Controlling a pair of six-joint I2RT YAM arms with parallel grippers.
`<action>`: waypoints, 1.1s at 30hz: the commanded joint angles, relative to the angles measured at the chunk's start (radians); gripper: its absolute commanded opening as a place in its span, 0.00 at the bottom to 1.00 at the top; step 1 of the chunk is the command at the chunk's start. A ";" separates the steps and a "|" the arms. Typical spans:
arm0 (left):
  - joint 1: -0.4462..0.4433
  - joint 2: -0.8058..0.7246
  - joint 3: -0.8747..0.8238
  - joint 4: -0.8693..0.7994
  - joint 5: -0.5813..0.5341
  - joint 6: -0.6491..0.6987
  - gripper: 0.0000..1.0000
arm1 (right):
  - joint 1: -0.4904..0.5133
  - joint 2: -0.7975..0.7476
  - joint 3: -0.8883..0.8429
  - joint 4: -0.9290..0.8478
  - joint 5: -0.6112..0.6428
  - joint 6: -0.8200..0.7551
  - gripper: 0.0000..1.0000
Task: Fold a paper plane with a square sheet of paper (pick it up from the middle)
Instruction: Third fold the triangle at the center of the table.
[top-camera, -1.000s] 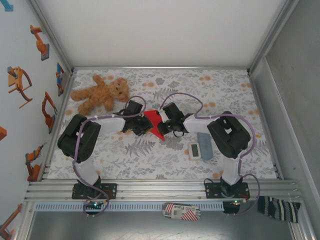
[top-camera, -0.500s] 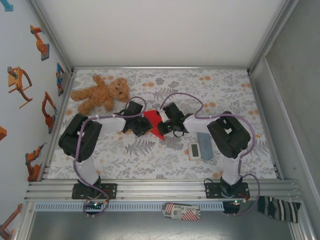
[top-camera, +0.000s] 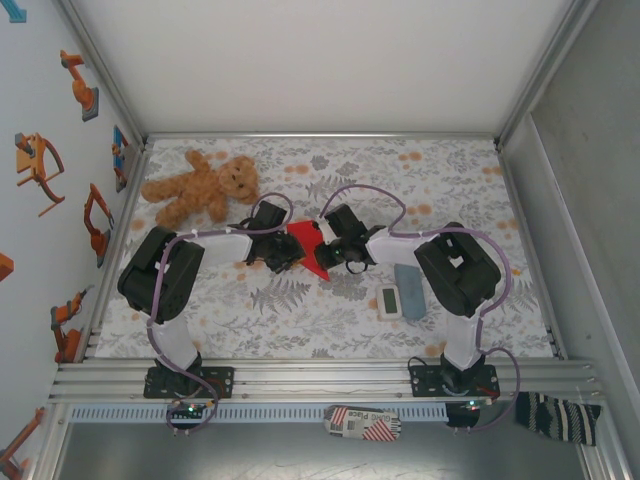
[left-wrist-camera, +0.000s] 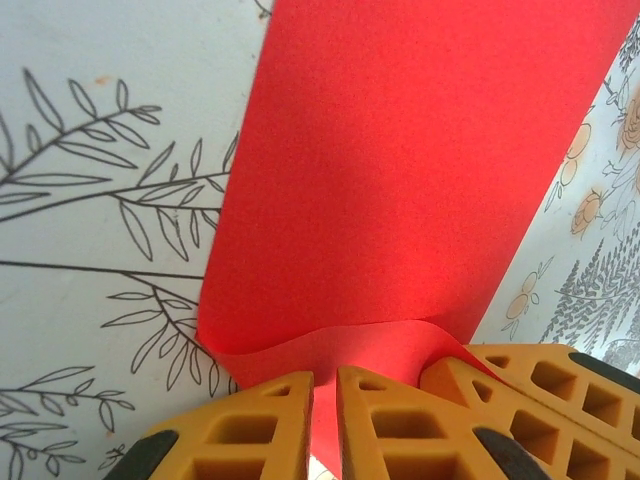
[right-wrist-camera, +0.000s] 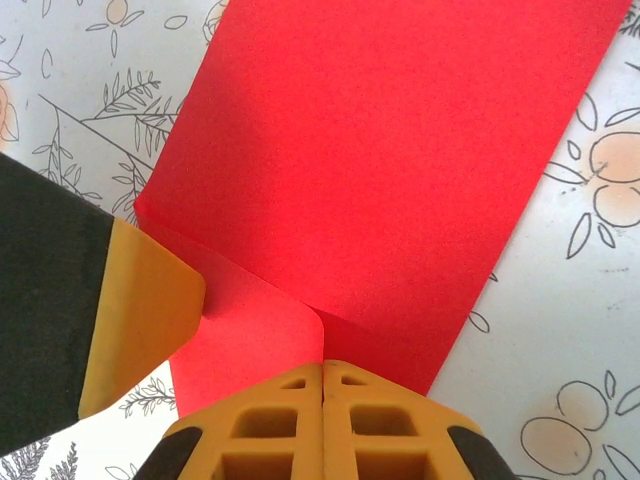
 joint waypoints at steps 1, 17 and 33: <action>-0.002 0.033 0.003 -0.106 -0.044 -0.013 0.16 | -0.010 -0.041 0.028 -0.062 0.037 0.045 0.10; -0.004 0.048 0.027 -0.102 -0.025 -0.003 0.16 | -0.057 -0.218 -0.049 -0.089 -0.129 0.095 0.15; -0.004 0.053 0.042 -0.114 -0.015 0.010 0.15 | -0.006 -0.045 0.046 -0.131 -0.319 0.102 0.00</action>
